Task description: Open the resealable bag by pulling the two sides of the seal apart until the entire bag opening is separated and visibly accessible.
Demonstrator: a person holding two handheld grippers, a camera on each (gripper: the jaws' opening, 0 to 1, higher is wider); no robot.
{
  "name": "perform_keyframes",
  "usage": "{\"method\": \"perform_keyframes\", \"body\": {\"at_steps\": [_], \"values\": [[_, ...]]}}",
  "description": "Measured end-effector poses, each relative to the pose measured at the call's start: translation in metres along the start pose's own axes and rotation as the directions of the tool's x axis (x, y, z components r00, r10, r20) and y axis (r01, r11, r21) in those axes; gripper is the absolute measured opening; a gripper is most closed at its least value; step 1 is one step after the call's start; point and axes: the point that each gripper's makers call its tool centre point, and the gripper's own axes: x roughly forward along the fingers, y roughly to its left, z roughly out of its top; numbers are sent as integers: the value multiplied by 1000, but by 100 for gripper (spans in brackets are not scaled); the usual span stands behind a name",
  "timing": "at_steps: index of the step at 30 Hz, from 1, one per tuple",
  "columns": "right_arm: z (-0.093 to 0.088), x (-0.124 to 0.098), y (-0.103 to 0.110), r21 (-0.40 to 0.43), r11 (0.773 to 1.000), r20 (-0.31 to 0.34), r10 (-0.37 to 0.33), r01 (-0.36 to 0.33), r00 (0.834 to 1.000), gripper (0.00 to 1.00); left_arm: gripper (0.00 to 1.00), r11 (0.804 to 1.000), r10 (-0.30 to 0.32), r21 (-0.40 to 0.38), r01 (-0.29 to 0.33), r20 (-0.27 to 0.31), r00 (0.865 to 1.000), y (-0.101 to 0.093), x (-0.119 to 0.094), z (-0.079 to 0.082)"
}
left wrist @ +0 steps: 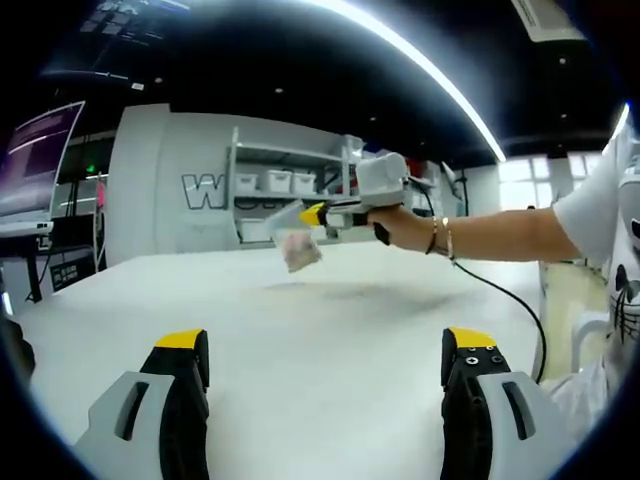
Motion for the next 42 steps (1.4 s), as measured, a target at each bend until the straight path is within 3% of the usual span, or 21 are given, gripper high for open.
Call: {"method": "perform_keyframes", "body": {"at_steps": [28,42], "values": [[17,-38,8,28,999,70,15,-17,997,0,95,999,5,-33,-5,-11,1000,4,-3,5],[24,-67,18,52,998,107,28,-34,994,0,92,999,-40,0,40,-19,999,-16,-3,19]]}}
